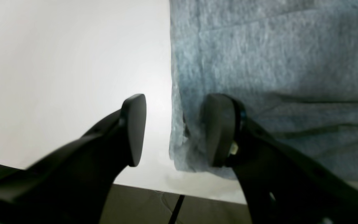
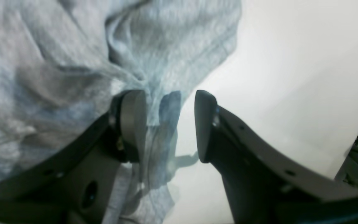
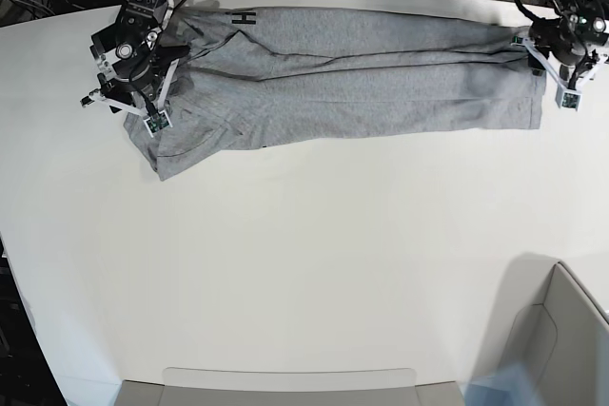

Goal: Fold the T-shirt properly
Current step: 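Drag the grasped edge with the right gripper to straighten it, then open, then grasp the strip's end with the left gripper and lift it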

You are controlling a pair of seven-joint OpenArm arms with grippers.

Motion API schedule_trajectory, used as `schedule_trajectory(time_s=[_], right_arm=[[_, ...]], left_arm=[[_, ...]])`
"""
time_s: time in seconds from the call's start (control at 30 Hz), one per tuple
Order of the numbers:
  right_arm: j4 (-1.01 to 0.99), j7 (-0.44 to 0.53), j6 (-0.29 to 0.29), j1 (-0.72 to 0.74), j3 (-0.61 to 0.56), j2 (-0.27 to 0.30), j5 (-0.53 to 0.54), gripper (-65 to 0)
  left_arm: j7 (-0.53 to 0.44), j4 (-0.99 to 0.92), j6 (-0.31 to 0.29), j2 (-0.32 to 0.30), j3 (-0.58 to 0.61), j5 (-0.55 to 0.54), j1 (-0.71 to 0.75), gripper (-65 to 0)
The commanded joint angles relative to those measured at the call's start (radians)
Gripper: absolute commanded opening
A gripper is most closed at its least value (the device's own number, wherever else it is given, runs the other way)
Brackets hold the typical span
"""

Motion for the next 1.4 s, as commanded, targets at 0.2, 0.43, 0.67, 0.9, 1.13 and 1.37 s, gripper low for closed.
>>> schedule_trajectory(time_s=[0.2,0.43,0.67,0.9,1.13,1.37], right_arm=[[0.011,0.008,0.015,0.005,0.000,0.005,-0.002,-39.3],[0.001,0.009,0.015,0.007,0.000,0.006,-0.004,-39.3],[-0.001,0.009,0.015,0.007,-0.005,0.006,-0.004,-39.3],[-0.006,0.009,0.015,0.020,-0.005,0.005,-0.004,-39.3],[-0.021,0.009,0.015,0.017,-0.005,0.006,-0.004,-39.3],[-0.023,0.009,0.015,0.020,-0.006,0.005,-0.004,-39.3]], left_arm=[[-0.002,-0.116,0.006,-0.068,0.005,0.002,-0.051,-34.1],[0.006,-0.175,0.006,-0.067,0.032,0.002,-0.072,-34.1],[0.007,-0.305,0.006,-0.065,0.028,0.002,-0.146,-34.1],[0.004,-0.485,0.006,-0.071,0.035,0.005,-0.249,-44.5],[0.038,-0.567,0.006,-0.182,0.028,0.003,-0.310,-40.7],[0.119,-0.379,0.006,-0.165,-0.048,-0.001,-0.313,-30.5]])
